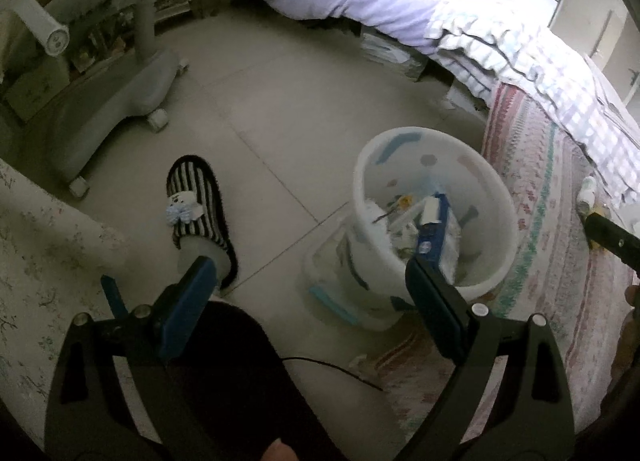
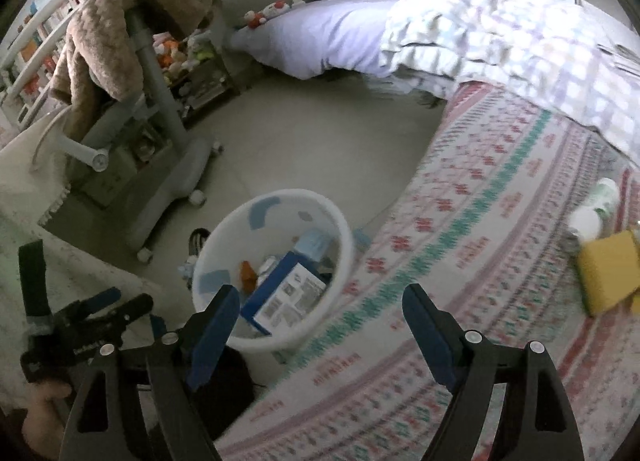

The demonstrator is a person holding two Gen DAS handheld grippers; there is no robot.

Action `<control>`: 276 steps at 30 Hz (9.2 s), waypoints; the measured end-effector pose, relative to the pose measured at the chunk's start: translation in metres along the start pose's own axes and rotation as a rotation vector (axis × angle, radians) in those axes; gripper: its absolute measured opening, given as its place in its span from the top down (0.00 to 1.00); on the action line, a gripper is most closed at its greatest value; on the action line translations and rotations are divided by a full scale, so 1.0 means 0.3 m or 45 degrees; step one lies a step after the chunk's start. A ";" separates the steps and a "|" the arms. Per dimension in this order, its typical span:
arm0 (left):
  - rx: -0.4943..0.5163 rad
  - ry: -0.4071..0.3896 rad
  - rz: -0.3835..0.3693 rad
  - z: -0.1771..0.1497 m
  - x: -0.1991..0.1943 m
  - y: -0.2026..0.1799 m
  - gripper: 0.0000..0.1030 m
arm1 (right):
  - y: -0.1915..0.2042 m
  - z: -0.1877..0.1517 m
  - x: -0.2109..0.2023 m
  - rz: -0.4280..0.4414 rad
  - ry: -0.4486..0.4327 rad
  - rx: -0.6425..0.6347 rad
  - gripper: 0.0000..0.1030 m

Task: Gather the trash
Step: 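Move both tools back over the remaining items on the bed, then grasp the second white milk bottle with the left tool while the right tool grasps the snack bag, then carry the bottle and snack bag over the white bin and release both, then move both tools back to the yellow sponge and yellow packet, then grasp the yellow sponge with the left tool while the right tool grasps the yellow packet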

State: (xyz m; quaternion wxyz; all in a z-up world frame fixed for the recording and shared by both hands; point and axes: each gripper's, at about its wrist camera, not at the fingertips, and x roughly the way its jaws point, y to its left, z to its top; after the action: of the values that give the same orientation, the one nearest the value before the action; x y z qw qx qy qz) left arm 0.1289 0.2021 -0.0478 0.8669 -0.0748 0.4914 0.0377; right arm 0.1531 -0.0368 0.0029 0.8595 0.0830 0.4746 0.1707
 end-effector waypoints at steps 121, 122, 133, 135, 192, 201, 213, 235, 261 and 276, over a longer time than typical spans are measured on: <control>0.434 0.350 -0.572 0.015 0.219 -1.103 0.60 | -0.969 -0.130 -0.367 -0.201 0.017 0.740 0.92; 0.450 0.344 -0.568 0.012 0.218 -1.105 0.60 | -0.963 -0.136 -0.373 -0.204 0.018 0.736 0.92; 0.393 0.247 -0.568 0.039 0.136 -0.988 0.61 | -0.848 -0.100 -0.435 -0.223 -0.038 0.638 0.92; 0.384 0.223 -0.561 0.052 0.113 -0.948 0.61 | -0.812 -0.086 -0.431 -0.200 -0.049 0.620 0.92; 0.064 0.209 -0.053 0.142 0.131 -0.086 0.13 | 0.014 0.020 0.101 0.151 0.161 0.109 0.40; 0.099 0.178 -0.112 0.157 0.092 -0.195 0.05 | -0.108 0.020 -0.055 -0.046 0.118 0.161 0.36; 0.188 0.165 -0.197 0.168 0.077 -0.423 0.05 | -0.300 0.031 -0.226 -0.187 0.019 0.264 0.30; 0.449 0.176 -0.304 0.078 0.082 -0.991 0.05 | -0.885 -0.084 -0.459 -0.423 -0.091 0.735 0.28; 0.561 0.173 -0.500 -0.052 0.216 -1.316 0.22 | -1.137 -0.156 -0.420 -0.397 0.002 0.925 0.26; 0.585 0.165 -0.609 -0.034 0.165 -1.302 0.69 | -1.257 -0.084 -0.289 -0.407 -0.117 1.004 0.26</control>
State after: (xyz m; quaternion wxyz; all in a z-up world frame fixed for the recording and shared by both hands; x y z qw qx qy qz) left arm 0.1999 -0.1852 -0.0593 0.8124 0.0070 0.5097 -0.2833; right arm 0.1701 -0.4193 -0.0572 0.7980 0.3382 0.4714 -0.1631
